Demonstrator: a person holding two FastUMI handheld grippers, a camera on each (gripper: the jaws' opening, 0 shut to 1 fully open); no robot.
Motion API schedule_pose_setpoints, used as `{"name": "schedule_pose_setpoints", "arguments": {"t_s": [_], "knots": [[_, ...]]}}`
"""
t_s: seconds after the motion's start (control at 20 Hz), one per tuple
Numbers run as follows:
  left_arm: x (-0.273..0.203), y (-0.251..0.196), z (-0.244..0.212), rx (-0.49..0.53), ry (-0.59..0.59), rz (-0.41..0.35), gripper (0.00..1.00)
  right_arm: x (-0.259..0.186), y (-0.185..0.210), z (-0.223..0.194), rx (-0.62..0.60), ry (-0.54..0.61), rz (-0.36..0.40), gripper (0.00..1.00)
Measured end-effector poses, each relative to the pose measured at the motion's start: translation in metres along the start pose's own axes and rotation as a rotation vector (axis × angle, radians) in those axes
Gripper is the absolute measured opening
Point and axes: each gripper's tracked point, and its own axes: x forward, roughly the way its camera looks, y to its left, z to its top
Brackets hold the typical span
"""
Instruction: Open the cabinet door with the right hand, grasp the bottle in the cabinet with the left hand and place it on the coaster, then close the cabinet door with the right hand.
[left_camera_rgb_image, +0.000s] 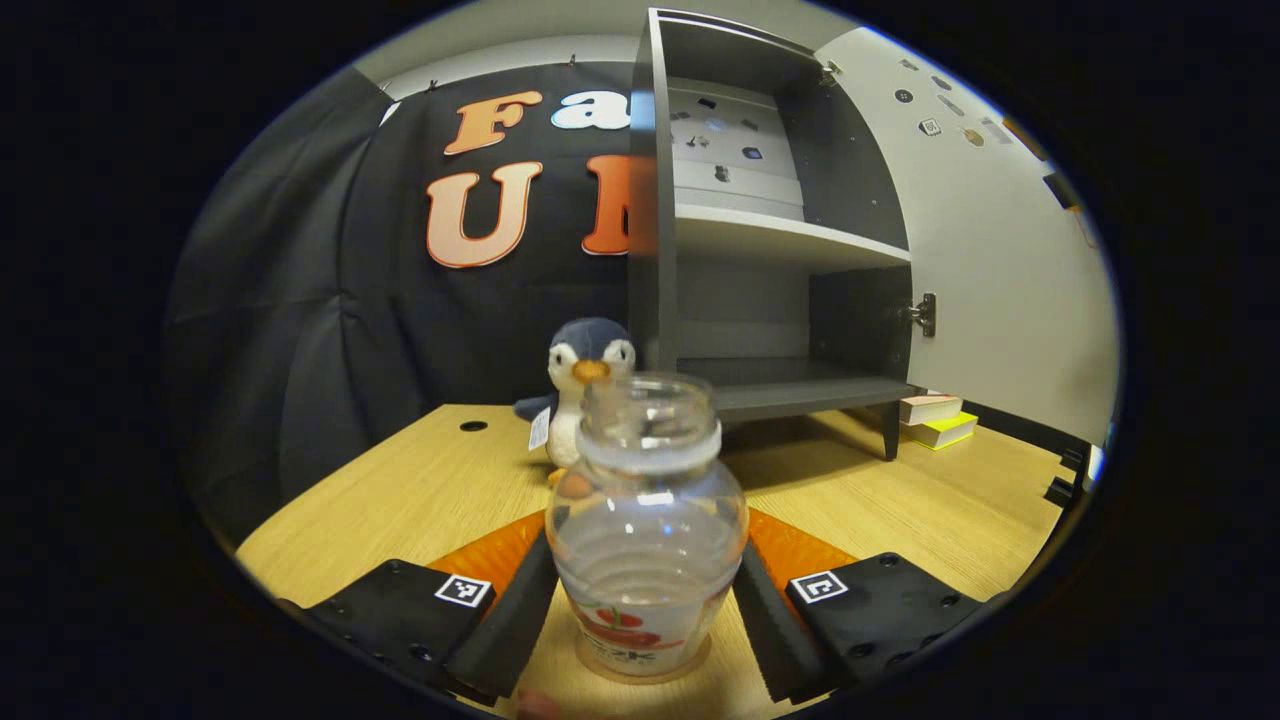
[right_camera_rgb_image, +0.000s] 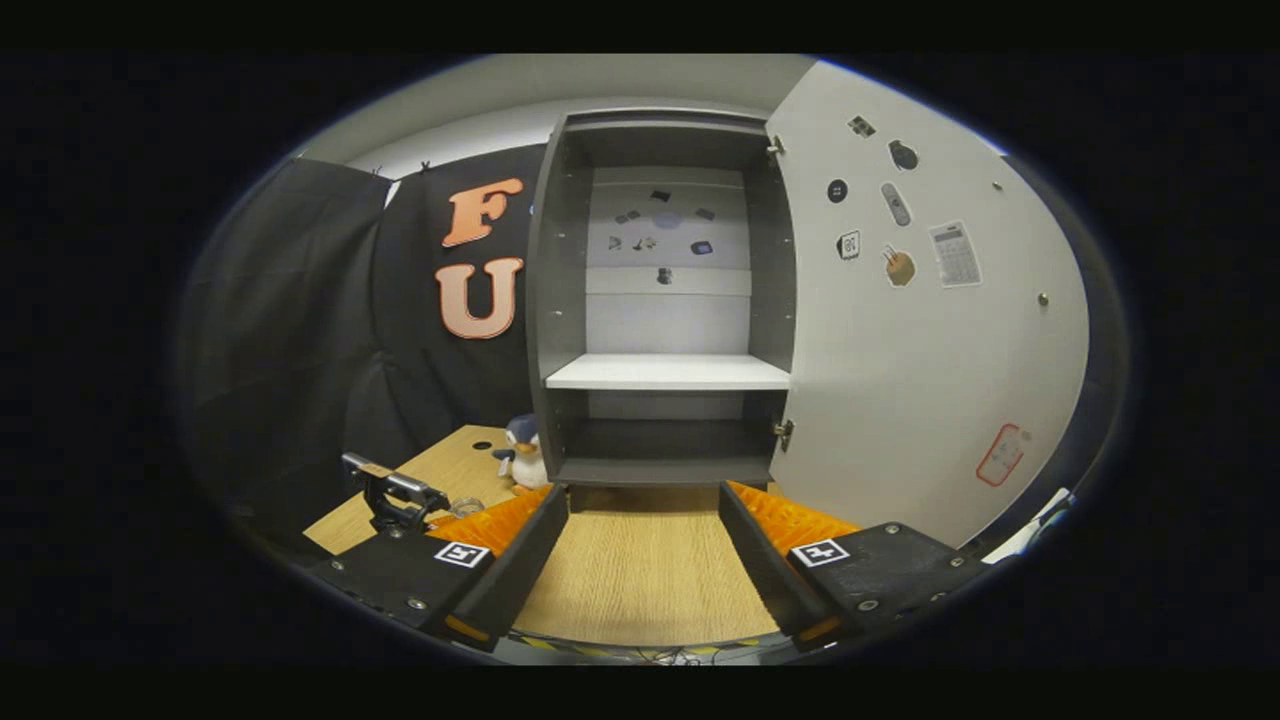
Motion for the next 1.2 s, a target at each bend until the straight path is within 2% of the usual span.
{"name": "schedule_pose_setpoints", "arguments": {"t_s": [0.45,1.0,1.2], "knots": [[-0.006,-0.003,0.082,0.015,-0.096,-0.01,0.93,-0.024,-0.025,0.037,0.0,-0.1,-0.041,0.94],[-0.033,-0.011,0.184,-0.04,-0.164,0.001,0.93,-0.064,-0.083,0.085,0.018,-0.223,-0.136,0.94],[-0.043,-0.015,0.216,-0.018,-0.183,0.014,0.93,-0.085,-0.103,0.101,0.023,-0.256,-0.149,0.94]]}}
